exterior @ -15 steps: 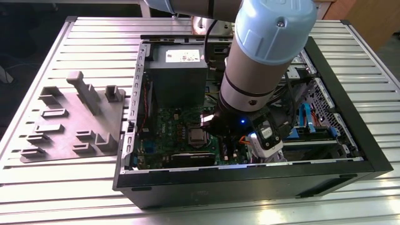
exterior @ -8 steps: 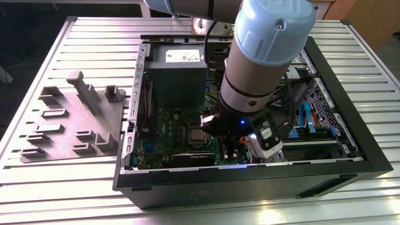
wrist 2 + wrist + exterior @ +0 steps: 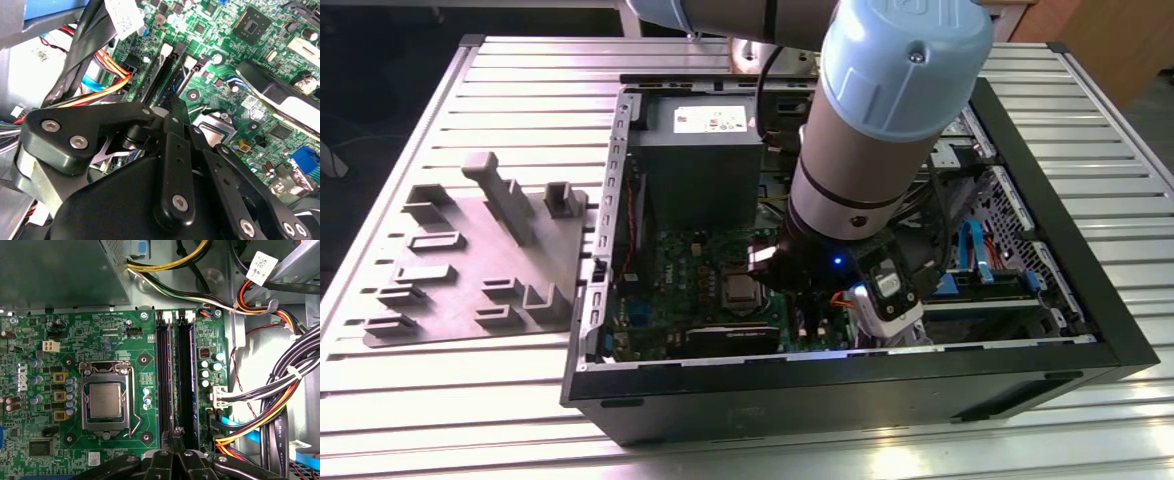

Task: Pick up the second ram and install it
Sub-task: 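Press down the second ram until it locks into place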

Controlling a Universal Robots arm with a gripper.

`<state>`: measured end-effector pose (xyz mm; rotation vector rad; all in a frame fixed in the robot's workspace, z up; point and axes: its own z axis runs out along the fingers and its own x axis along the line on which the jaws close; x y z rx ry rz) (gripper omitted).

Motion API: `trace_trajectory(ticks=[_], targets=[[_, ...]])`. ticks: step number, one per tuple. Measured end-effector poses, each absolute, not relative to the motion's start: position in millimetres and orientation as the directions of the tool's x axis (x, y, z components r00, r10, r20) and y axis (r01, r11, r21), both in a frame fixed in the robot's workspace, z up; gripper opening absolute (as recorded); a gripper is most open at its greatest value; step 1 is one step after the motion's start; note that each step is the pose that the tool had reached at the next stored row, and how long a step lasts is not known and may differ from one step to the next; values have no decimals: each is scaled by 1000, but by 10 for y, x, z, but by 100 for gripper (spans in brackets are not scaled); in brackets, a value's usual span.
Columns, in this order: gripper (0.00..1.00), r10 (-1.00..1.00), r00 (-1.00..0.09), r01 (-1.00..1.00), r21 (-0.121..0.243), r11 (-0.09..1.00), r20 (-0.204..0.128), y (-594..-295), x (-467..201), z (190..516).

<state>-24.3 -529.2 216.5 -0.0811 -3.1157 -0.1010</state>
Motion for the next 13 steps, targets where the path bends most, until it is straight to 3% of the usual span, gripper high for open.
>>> trace_trajectory(ticks=[13], targets=[[10,51,-998,53,64,997,25,-5291,-243,2450]])
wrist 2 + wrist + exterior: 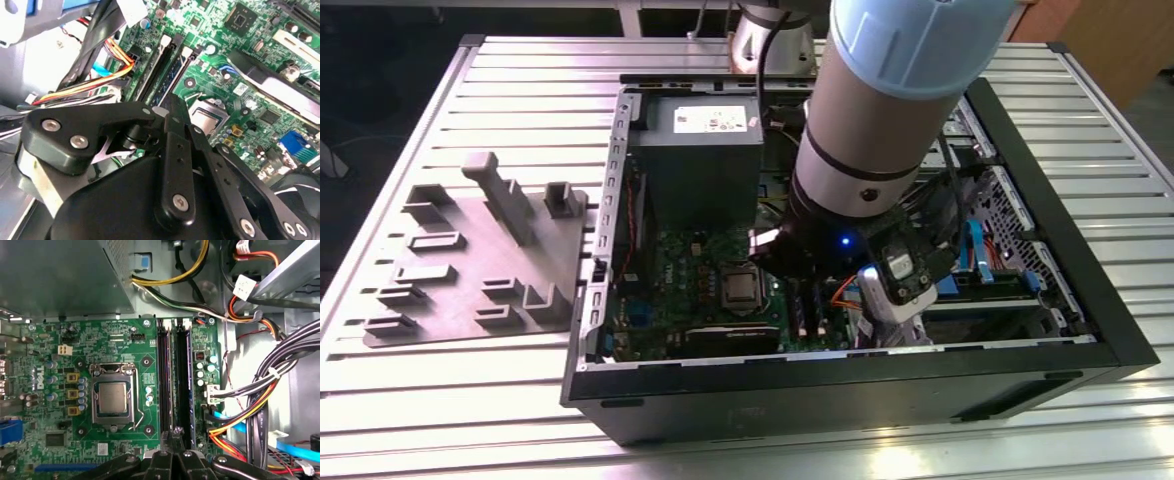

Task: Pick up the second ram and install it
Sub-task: 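Press down the second ram until it locks into place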

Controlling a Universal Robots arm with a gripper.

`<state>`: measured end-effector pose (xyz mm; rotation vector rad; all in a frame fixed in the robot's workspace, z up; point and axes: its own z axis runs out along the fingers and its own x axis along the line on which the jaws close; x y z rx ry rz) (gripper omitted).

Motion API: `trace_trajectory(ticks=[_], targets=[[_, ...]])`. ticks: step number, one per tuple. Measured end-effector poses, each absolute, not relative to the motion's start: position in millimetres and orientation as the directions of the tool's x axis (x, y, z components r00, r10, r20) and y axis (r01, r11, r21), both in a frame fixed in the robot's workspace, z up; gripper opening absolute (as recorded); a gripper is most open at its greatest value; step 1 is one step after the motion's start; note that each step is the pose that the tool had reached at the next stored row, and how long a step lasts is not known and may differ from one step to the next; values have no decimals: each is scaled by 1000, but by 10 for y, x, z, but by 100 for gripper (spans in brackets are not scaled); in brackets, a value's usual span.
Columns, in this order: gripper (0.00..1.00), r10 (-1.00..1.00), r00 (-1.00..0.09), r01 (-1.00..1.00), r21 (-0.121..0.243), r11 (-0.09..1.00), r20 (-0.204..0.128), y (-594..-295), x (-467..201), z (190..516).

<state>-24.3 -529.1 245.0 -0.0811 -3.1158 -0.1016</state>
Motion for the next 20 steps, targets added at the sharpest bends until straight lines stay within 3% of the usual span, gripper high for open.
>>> trace_trajectory(ticks=[20], targets=[[10,51,-998,53,64,997,25,-4971,-243,2462]])
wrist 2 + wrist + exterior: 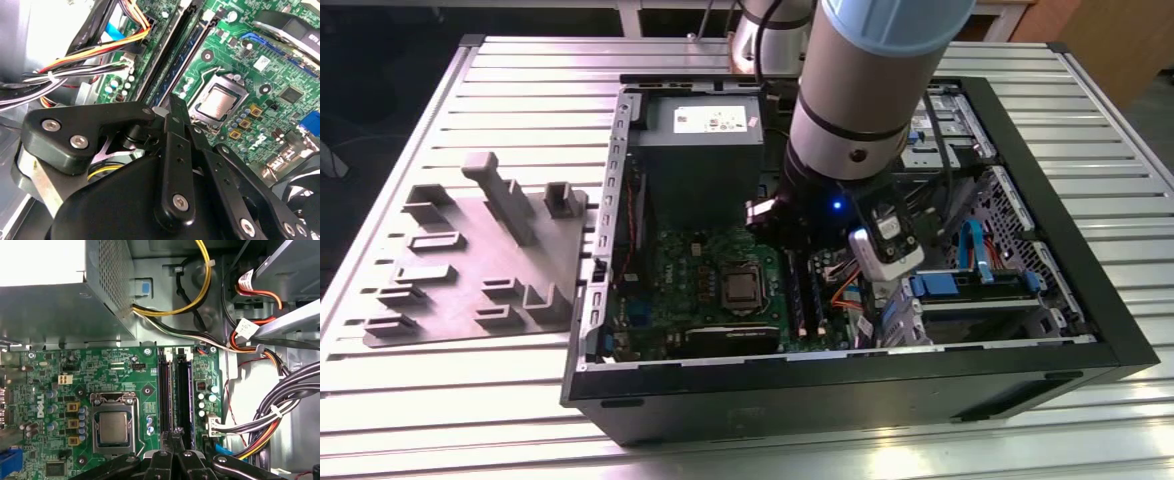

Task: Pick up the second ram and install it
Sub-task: 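Press down the second ram until it locks into place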

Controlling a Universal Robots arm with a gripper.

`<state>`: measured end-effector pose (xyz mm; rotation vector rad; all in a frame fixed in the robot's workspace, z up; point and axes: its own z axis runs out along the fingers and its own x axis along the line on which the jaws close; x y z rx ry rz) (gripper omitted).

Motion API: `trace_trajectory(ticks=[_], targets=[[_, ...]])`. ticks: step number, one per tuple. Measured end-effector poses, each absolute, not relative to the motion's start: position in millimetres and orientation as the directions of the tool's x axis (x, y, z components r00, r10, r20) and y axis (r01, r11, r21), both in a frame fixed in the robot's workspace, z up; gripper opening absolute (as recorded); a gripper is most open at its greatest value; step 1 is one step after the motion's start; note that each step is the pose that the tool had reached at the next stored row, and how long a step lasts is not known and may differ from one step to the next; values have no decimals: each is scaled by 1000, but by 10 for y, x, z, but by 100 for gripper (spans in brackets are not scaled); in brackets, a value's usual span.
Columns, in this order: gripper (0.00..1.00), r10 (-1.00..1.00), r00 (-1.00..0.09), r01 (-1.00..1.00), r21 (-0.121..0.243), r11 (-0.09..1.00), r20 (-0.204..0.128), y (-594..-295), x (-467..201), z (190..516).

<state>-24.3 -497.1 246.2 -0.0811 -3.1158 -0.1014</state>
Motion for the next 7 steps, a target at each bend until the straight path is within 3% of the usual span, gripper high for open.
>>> trace_trajectory(ticks=[7], targets=[[10,51,-998,53,65,997,25,-4971,-243,2470]])
